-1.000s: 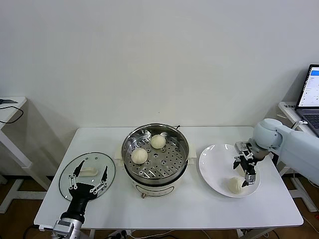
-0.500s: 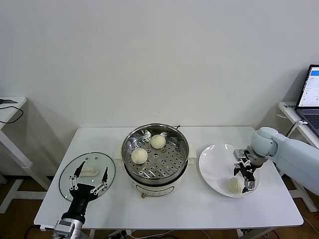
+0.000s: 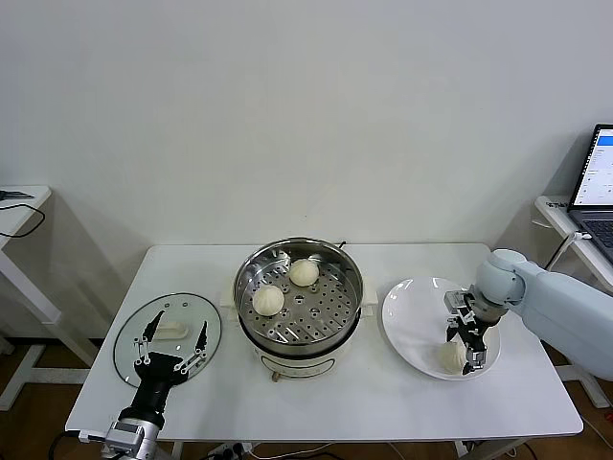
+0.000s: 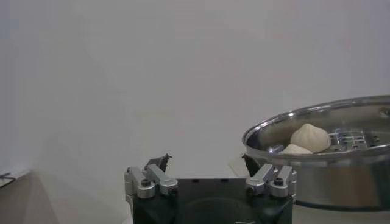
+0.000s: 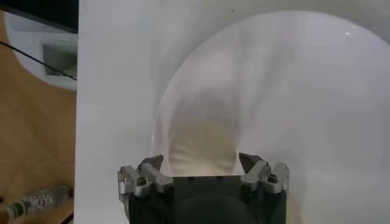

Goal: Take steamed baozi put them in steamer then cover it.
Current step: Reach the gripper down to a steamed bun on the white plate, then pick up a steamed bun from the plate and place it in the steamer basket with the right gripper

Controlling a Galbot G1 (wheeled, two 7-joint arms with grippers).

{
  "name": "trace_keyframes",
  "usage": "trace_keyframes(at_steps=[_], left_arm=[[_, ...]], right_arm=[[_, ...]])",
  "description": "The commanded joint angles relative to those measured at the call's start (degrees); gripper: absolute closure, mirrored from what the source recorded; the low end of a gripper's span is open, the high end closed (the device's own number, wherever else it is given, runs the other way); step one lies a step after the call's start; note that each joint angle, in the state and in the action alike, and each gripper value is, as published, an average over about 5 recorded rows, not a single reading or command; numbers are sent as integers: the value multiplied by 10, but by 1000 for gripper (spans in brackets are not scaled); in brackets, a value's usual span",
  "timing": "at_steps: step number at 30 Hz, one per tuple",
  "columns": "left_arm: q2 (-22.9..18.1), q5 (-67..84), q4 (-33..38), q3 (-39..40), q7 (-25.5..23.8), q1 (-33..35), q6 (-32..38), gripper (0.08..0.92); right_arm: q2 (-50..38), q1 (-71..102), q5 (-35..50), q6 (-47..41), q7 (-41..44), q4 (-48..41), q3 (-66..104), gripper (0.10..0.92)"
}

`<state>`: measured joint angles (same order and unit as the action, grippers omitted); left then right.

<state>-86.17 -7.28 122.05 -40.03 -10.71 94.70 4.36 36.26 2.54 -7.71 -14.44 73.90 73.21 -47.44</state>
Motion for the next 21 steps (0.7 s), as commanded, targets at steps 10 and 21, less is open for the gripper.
trace_keyframes(at_steps=[10,21], left_arm=[[1,2,0,-2,-1,-1,0,177],[2,1,4,-2,-1,2,0,177]], right_arm=[[5,4,-4,2,1,-9,5,336],[-21,-59,39,6,7,10,-1,338]])
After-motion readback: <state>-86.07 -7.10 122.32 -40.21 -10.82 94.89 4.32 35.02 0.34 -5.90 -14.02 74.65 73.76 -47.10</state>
